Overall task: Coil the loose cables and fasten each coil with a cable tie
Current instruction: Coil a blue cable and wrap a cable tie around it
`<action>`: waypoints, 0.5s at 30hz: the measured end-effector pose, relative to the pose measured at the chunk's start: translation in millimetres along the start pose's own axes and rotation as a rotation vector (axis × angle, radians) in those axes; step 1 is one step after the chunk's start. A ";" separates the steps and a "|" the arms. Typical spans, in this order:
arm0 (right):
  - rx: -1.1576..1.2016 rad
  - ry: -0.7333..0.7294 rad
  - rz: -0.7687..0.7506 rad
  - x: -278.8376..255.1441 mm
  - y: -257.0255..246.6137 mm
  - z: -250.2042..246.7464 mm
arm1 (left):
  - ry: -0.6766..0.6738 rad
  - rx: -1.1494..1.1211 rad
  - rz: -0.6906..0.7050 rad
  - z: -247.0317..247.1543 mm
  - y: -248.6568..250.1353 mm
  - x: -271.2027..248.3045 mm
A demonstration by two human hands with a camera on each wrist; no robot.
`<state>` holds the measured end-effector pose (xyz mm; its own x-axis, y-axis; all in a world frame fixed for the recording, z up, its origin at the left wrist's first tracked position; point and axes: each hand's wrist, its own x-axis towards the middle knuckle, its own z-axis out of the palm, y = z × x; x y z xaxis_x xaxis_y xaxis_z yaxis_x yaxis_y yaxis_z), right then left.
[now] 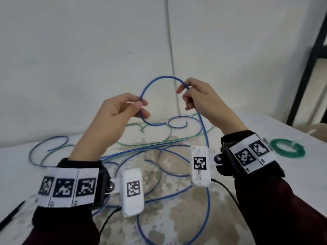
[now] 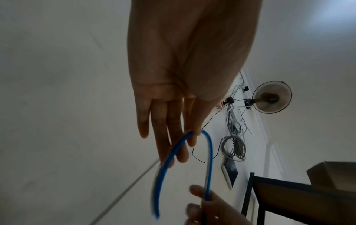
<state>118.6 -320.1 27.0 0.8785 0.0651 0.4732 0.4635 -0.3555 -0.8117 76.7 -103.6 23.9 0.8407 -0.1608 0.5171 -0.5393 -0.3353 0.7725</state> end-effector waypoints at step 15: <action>-0.424 -0.119 -0.355 -16.1 -33.0 27.0 | -0.157 0.141 -0.004 -29.2 10.9 -16.4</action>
<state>92.3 -284.2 36.9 0.6952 0.3453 0.6305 0.6680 -0.6342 -0.3893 55.6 -77.6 34.6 0.8463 -0.2984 0.4413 -0.5326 -0.4614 0.7095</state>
